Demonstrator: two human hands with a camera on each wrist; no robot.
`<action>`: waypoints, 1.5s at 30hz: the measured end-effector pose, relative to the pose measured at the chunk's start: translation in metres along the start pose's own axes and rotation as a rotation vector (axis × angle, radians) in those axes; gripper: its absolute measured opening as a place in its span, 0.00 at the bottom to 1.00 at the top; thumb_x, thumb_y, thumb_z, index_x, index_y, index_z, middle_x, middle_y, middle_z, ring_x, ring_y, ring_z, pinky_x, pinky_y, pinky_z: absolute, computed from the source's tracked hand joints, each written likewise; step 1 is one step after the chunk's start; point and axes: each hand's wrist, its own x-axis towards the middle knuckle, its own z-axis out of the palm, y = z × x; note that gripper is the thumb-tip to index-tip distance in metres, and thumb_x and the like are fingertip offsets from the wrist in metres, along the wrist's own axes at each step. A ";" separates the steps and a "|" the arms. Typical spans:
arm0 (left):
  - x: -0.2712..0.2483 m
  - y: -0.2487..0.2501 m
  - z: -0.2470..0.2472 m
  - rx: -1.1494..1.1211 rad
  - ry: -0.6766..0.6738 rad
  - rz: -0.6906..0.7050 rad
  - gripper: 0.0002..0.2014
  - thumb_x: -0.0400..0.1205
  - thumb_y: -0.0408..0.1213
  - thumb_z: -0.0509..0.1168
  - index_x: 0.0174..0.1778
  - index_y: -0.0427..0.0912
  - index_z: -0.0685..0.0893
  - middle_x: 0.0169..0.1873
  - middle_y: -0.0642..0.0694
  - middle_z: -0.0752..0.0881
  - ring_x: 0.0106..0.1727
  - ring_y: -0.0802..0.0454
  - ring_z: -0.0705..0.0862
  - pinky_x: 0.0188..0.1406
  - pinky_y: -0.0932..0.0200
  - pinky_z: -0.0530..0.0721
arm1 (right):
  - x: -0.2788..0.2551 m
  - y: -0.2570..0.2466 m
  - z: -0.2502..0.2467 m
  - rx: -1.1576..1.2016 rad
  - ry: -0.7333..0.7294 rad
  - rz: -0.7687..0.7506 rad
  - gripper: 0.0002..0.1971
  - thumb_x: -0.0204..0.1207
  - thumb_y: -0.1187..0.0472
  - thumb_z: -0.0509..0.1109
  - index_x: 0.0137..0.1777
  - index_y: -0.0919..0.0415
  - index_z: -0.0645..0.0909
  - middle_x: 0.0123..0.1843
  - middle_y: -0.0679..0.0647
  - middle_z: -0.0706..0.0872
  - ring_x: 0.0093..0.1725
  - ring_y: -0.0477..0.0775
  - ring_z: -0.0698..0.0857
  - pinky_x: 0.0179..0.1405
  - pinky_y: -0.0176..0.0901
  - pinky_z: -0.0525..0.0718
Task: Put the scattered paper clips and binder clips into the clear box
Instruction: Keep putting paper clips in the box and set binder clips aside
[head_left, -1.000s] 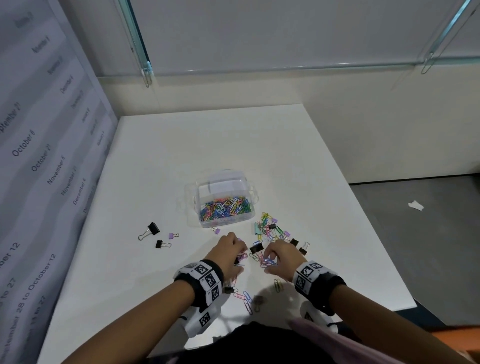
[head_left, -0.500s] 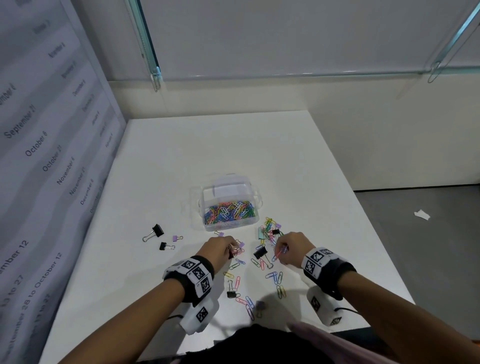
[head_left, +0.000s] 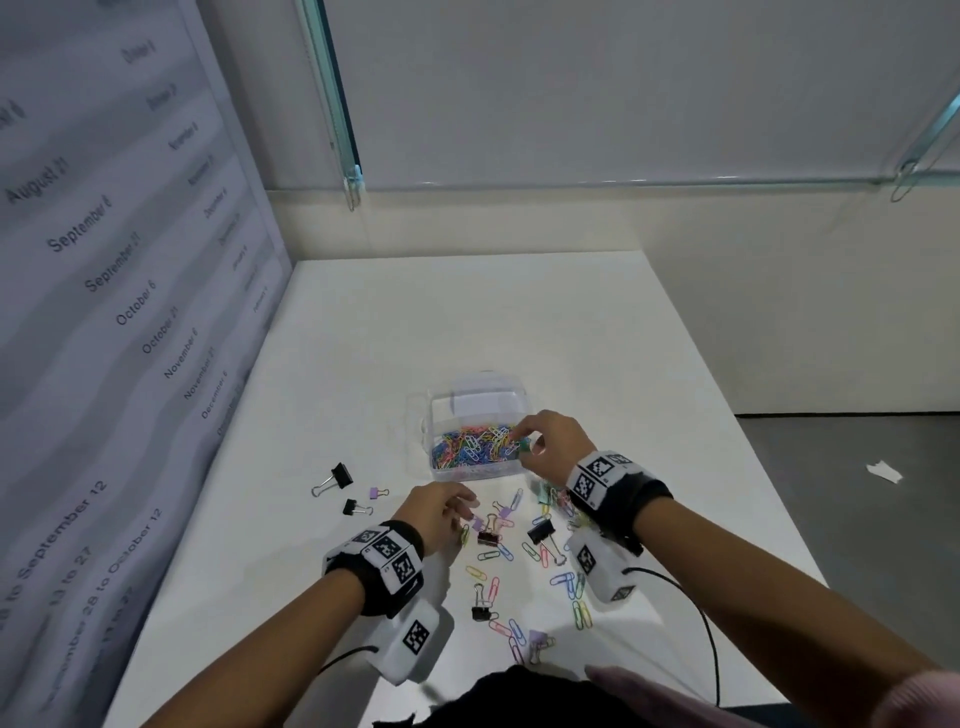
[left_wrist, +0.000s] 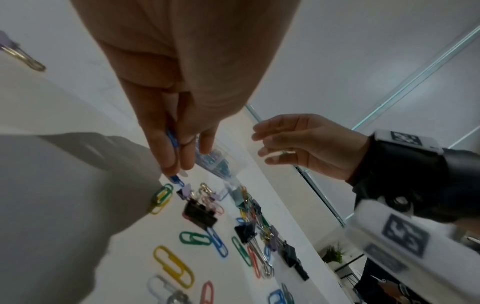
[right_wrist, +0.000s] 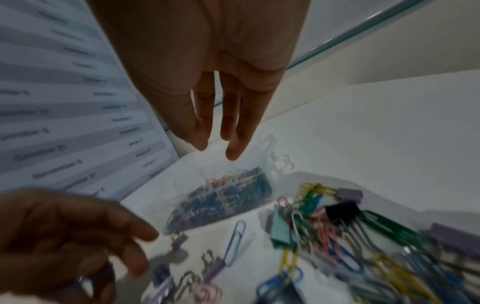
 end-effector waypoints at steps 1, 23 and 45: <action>0.001 -0.002 -0.001 0.024 0.019 0.008 0.17 0.79 0.20 0.55 0.56 0.37 0.85 0.45 0.44 0.86 0.48 0.49 0.83 0.44 0.66 0.79 | -0.004 0.001 0.005 -0.021 -0.030 -0.021 0.11 0.71 0.67 0.69 0.53 0.59 0.84 0.57 0.56 0.85 0.52 0.54 0.84 0.54 0.40 0.80; 0.003 -0.014 0.013 0.496 -0.047 0.120 0.24 0.79 0.36 0.66 0.72 0.42 0.72 0.70 0.42 0.70 0.71 0.44 0.72 0.74 0.57 0.70 | -0.075 0.046 0.051 -0.181 -0.228 -0.073 0.07 0.73 0.61 0.66 0.49 0.59 0.77 0.48 0.51 0.74 0.44 0.51 0.75 0.46 0.42 0.75; 0.003 -0.022 0.012 0.462 -0.095 0.116 0.05 0.79 0.38 0.65 0.48 0.44 0.76 0.48 0.47 0.75 0.56 0.43 0.81 0.55 0.57 0.76 | -0.048 0.048 0.051 -0.354 -0.220 0.020 0.15 0.73 0.75 0.59 0.54 0.61 0.79 0.63 0.57 0.78 0.63 0.60 0.78 0.59 0.48 0.78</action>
